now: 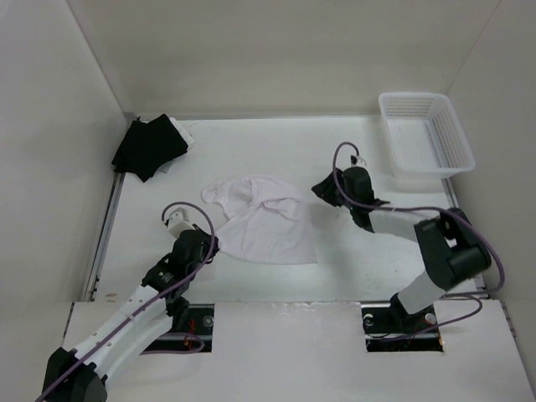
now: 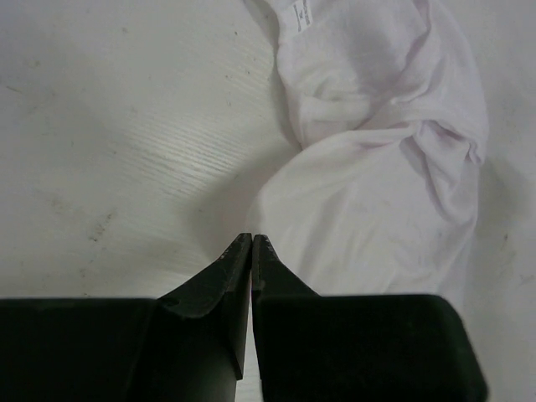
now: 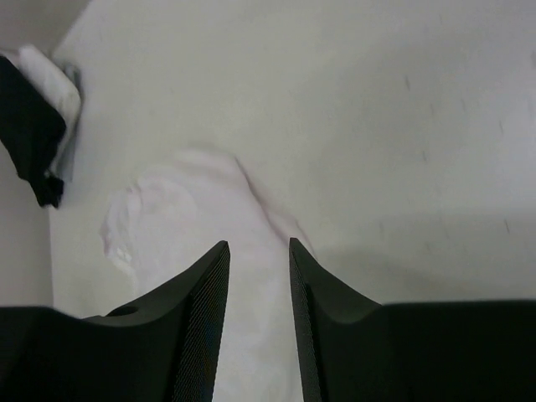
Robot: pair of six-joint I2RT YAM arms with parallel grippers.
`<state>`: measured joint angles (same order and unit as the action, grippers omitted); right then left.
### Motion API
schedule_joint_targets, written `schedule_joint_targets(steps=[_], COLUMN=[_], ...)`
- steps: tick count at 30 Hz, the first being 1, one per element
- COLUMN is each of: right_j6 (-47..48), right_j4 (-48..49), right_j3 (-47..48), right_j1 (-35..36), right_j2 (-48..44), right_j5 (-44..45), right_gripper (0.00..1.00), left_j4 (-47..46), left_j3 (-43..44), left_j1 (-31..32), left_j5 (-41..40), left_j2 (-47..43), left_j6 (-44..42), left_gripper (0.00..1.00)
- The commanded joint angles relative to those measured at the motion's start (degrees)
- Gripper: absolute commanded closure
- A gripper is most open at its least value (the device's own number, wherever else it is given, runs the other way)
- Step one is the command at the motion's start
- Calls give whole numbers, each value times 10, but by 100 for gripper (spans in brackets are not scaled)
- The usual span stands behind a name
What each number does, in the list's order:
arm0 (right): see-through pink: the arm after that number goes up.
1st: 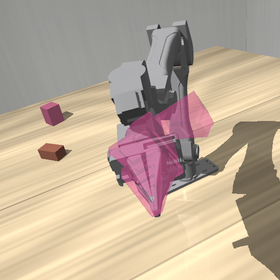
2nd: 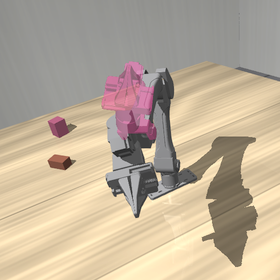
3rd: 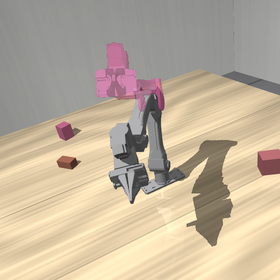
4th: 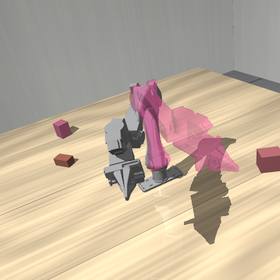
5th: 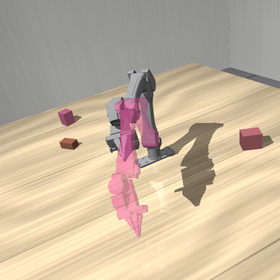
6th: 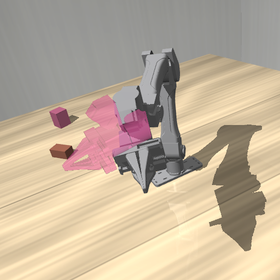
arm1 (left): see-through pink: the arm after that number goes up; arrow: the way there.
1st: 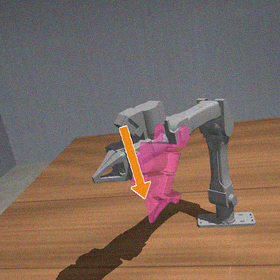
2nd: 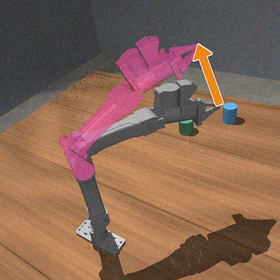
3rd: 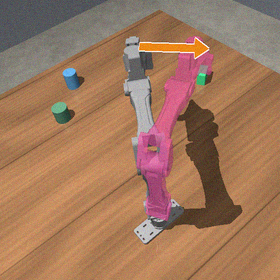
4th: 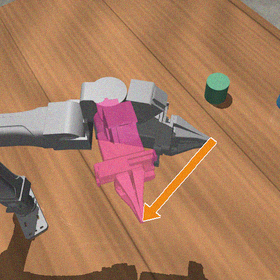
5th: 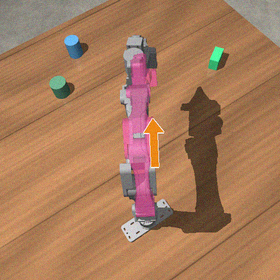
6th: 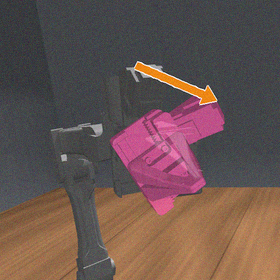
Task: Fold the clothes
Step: Flatten the tank top out
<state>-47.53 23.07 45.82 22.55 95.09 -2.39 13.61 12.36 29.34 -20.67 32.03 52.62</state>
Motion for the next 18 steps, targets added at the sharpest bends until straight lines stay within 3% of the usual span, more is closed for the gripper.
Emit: schedule_joint_targets(steps=[1, 3, 7, 9, 11, 14, 18], right_j6=[32, 29, -13, -44, -63, -75, -88], right_j4=[-52, -93, -209, -280, -323, -362, -376], right_j3=[-105, -145, -183, -183, -183, -183, -189], right_j1=[39, 67, 161, 210, 239, 259, 280], right_j2=[-110, -161, -235, -267, -294, -309, -296], right_j5=[52, 75, 136, 176, 197, 196, 187], right_gripper=[64, 68, 94, 97, 92, 69, 64], left_j4=[-60, -71, -95, -101, -101, -102, -114], left_j3=[-11, -8, -5, -3, -1, 0, -8], left_j1=[10, 12, 18, 19, 17, 14, 13], left_j5=[3, 2, 2, 2, 2, 3, 6], left_j2=[1, 8, 32, 37, 34, 22, 21], left_j6=[31, 28, 18, 12, 2, -5, -6], left_gripper=[97, 97, 97, 97, 97, 96, 96])
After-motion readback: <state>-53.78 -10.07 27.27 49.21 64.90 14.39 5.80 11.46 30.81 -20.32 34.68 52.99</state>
